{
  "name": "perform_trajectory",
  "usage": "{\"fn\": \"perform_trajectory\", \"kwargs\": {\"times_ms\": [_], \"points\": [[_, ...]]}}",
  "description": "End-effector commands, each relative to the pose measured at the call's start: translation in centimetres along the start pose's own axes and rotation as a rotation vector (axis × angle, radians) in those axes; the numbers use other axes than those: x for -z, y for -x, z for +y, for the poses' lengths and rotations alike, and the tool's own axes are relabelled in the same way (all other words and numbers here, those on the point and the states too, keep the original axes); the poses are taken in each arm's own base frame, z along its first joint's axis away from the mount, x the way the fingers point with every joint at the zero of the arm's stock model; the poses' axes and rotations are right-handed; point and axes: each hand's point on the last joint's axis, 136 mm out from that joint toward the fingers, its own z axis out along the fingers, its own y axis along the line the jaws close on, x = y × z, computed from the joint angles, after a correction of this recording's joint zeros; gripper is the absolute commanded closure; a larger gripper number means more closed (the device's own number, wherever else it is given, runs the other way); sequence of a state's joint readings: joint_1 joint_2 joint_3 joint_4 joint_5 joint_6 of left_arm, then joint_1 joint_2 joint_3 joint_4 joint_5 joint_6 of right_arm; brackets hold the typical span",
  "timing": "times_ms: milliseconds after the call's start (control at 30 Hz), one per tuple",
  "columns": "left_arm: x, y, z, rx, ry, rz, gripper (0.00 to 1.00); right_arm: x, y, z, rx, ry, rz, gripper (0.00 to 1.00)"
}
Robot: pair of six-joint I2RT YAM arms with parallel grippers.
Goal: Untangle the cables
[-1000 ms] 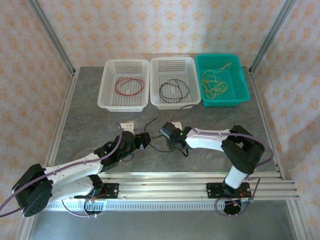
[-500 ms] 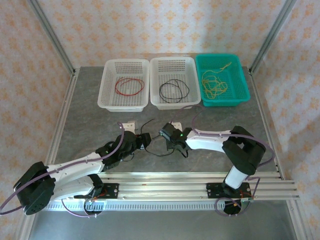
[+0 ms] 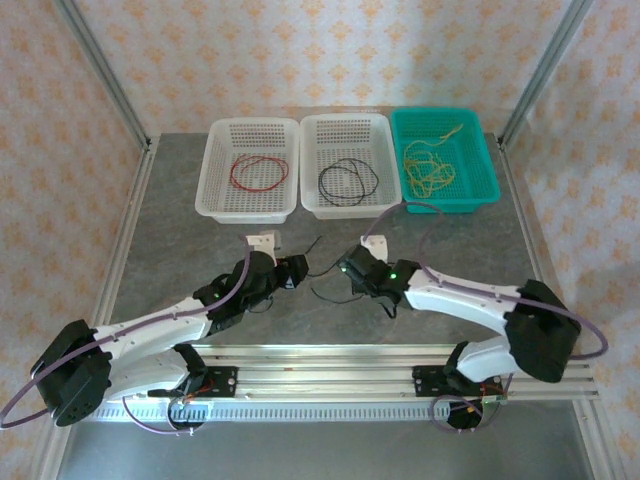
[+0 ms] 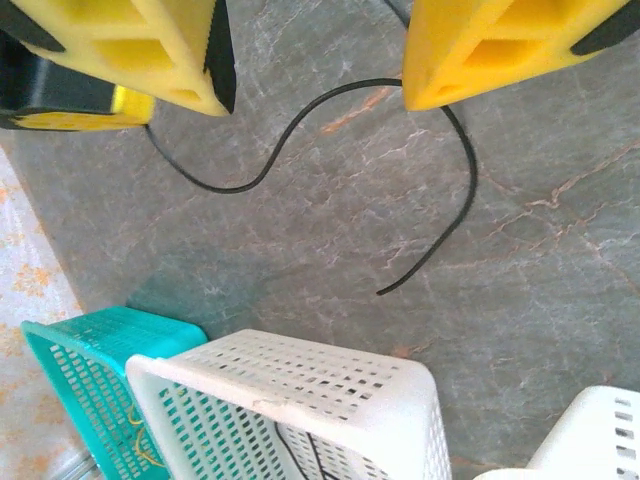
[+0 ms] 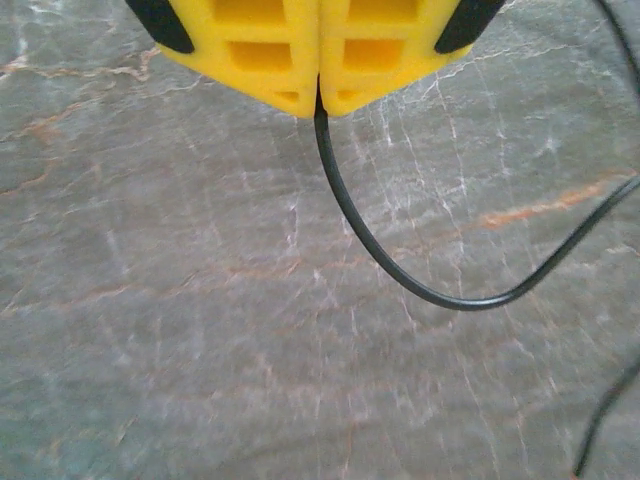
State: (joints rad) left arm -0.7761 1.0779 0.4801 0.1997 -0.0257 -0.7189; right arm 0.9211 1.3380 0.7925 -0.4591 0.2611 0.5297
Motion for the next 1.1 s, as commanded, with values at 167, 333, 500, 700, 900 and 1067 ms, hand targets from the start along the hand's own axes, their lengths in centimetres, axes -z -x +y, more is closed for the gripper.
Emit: {"fn": "perform_trajectory", "kwargs": {"times_ms": [167,333,500,700,900,1067], "points": [[-0.1,3.2,-2.8,-0.023,-0.069,-0.058,0.51,4.3,4.2,-2.3,0.001,-0.016,-0.204,1.0],[-0.1,4.6,-4.1,-0.034,-0.096,-0.081,0.52,6.2,5.8,-2.7,-0.013,-0.006,-0.264,1.0],[0.0,6.0,-5.6,-0.048,-0.126,-0.102,0.51,8.3,7.3,-3.0,-0.048,0.019,-0.317,1.0],[0.7,8.5,-6.8,-0.062,-0.139,-0.148,0.51,11.3,9.3,-3.6,-0.088,0.056,-0.392,1.0],[1.0,10.5,-7.7,-0.059,-0.155,-0.182,0.51,13.7,11.6,-3.8,-0.113,0.068,-0.452,1.0],[0.8,12.4,-8.5,-0.088,-0.164,-0.211,0.51,15.6,14.5,-3.9,-0.142,0.069,-0.51,1.0]]}}
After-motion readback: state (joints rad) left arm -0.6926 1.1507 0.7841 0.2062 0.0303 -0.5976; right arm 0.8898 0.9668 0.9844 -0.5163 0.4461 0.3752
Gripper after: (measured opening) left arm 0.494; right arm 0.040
